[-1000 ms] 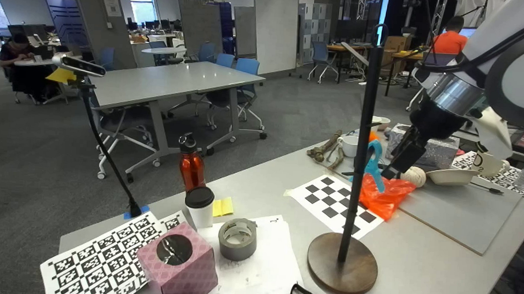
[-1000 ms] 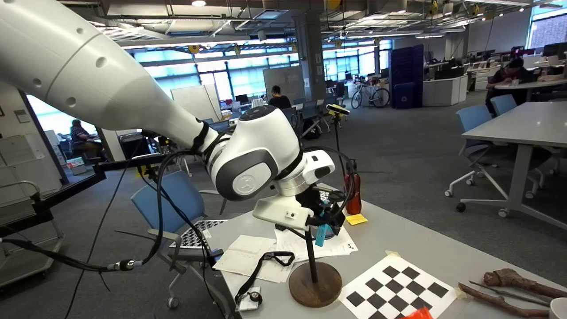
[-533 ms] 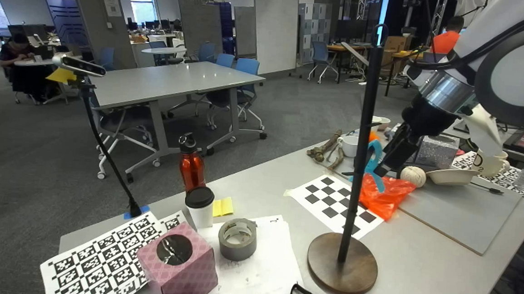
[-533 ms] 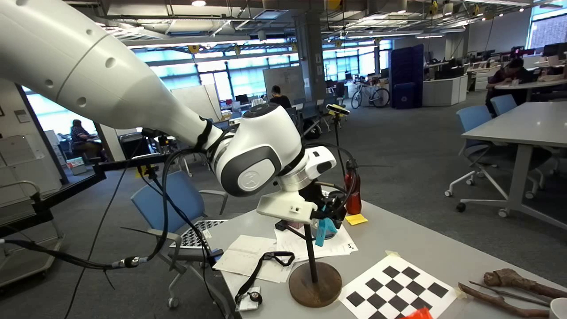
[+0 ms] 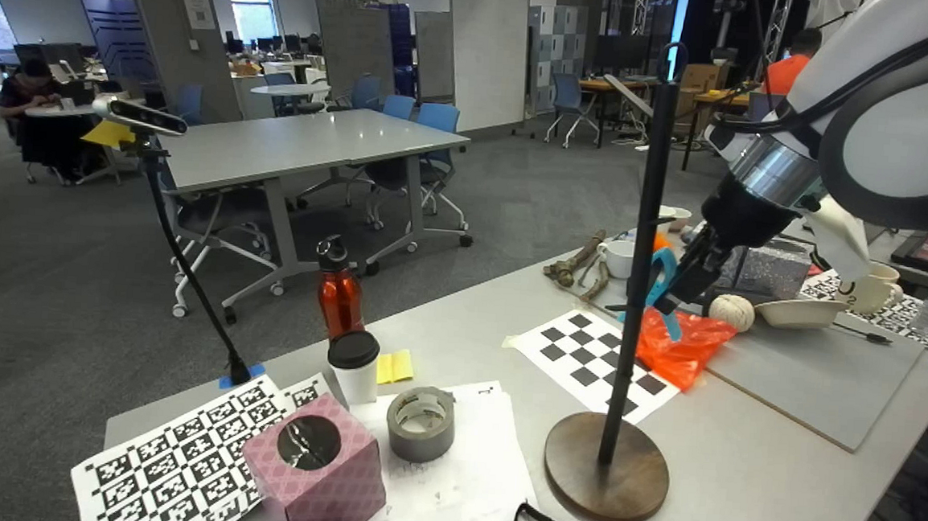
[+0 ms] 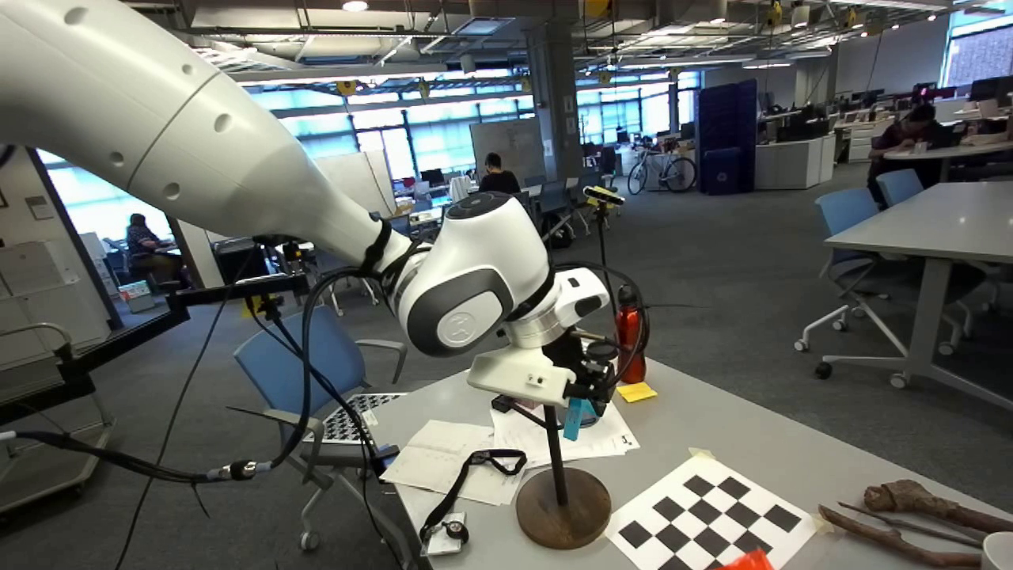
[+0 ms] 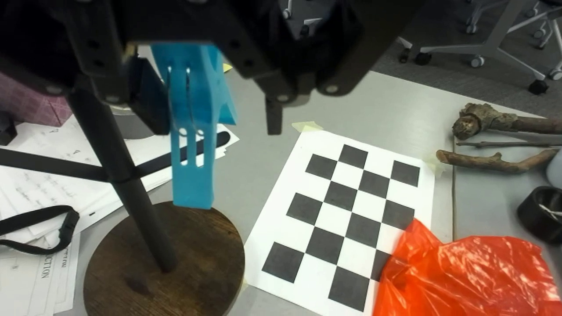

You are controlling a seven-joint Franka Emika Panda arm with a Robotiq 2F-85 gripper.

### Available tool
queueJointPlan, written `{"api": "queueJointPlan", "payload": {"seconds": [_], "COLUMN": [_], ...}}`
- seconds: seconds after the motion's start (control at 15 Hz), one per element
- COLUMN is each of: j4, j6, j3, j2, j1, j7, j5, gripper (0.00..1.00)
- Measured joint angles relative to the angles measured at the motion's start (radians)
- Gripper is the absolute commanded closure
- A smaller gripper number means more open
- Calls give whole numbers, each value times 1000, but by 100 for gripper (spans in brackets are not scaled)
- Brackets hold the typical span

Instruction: Remove the blue clip from the upper hook on the wooden stand and place it on the lower hook

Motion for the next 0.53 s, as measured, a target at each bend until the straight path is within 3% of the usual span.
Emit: {"api": "queueJointPlan", "payload": {"seconds": [0.2,0.53], "j4": [6,8], "j6": [0,0], "j3": [6,9], "j2": [9,7], "j1": [-10,-17], "j7": [0,0], "j5": [0,-8], "gripper": [95,93]}}
